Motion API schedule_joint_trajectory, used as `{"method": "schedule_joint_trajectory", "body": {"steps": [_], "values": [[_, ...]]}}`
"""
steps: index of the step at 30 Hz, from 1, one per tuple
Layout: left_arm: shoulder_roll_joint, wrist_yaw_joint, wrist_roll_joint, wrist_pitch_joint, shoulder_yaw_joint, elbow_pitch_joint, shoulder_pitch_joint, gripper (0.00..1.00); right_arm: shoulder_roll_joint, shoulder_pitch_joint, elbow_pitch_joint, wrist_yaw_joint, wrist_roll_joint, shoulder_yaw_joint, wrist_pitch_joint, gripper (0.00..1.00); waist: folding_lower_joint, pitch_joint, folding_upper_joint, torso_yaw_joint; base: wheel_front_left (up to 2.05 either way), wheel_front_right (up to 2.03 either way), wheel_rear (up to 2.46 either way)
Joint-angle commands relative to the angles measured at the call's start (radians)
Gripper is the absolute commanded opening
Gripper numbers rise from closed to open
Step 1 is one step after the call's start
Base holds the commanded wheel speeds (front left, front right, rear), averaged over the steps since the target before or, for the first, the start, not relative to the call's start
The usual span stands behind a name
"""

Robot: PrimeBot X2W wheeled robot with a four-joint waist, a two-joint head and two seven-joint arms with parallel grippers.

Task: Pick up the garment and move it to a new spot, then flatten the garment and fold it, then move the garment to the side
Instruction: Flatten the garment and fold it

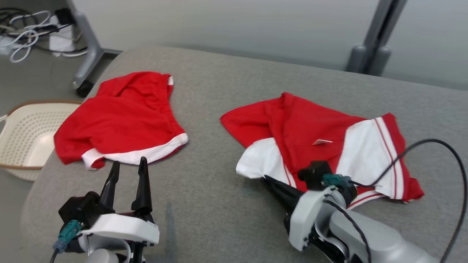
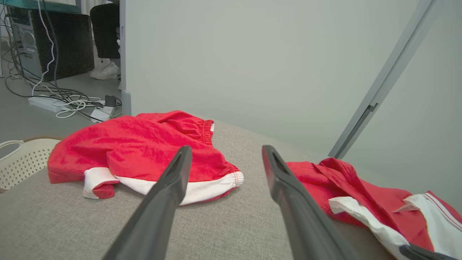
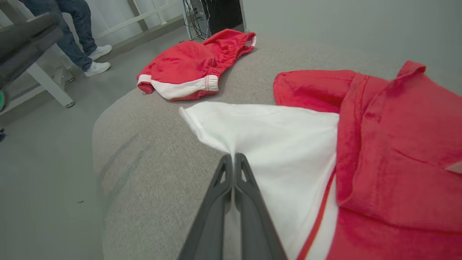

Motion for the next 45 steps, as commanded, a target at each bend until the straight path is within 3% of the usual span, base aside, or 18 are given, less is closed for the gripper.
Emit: {"method": "schedule_joint_trajectory", "body": {"steps": [1, 9, 16, 23, 31, 38, 39, 40, 41, 45], "values": [[0.013, 0.004, 0.005, 0.003, 0.006, -0.004, 0.014, 1.00, -0.043, 0.033, -0.066, 0.000, 0.040, 0.014, -0.009, 0.00, 0.0000, -0.035, 0.0000, -0.055, 0.00, 0.00, 0.00], [0.037, 0.023, -0.002, 0.023, 0.014, -0.031, 0.042, 1.00, -0.314, 0.126, -0.355, 0.000, 0.166, 0.042, -0.009, 0.00, 0.0000, -0.081, 0.0000, -0.191, 0.00, 0.00, 0.00], [0.048, 0.035, -0.003, 0.038, 0.015, -0.047, 0.059, 1.00, -0.484, 0.208, -0.471, 0.000, 0.218, 0.034, 0.018, 0.00, 0.0000, -0.099, 0.0000, -0.263, 0.00, 0.00, 0.00], [0.054, 0.042, -0.008, 0.047, 0.012, -0.052, 0.070, 1.00, -0.576, 0.252, -0.484, 0.000, 0.227, 0.020, 0.064, 0.00, 0.0000, -0.107, 0.0000, -0.288, 0.00, 0.00, 0.00], [0.062, 0.039, -0.012, 0.058, 0.006, -0.047, 0.069, 1.00, -0.658, 0.269, -0.401, 0.000, 0.153, -0.035, 0.102, 0.00, 0.0000, -0.102, 0.0000, -0.285, 0.00, 0.00, 0.00], [0.058, 0.039, -0.015, 0.062, -0.005, -0.038, 0.066, 1.00, -0.611, 0.306, -0.323, 0.000, 0.103, -0.104, 0.125, 0.00, 0.0000, -0.096, 0.0000, -0.276, 0.00, 0.00, 0.00], [0.058, 0.040, -0.015, 0.062, -0.006, -0.037, 0.066, 1.00, -0.602, 0.314, -0.315, 0.000, 0.097, -0.111, 0.127, 0.29, 0.0000, -0.096, 0.0000, -0.275, 0.00, 0.00, 0.00], [0.058, 0.040, -0.016, 0.063, -0.007, -0.036, 0.066, 1.00, -0.593, 0.320, -0.309, 0.000, 0.097, -0.120, 0.128, 0.78, 0.0000, -0.096, 0.0000, -0.275, 0.00, 0.00, 0.00], [0.058, 0.040, -0.017, 0.063, -0.007, -0.036, 0.066, 1.00, -0.582, 0.326, -0.305, 0.000, 0.097, -0.129, 0.126, 1.00, 0.0000, -0.097, 0.0000, -0.275, 0.00, 0.00, 0.00], [0.064, 0.041, -0.019, 0.065, -0.008, -0.033, 0.069, 1.00, -0.554, 0.354, -0.291, 0.000, 0.092, -0.166, 0.122, 1.00, 0.0000, -0.105, 0.0000, -0.278, 0.00, 0.00, 0.00]]}}
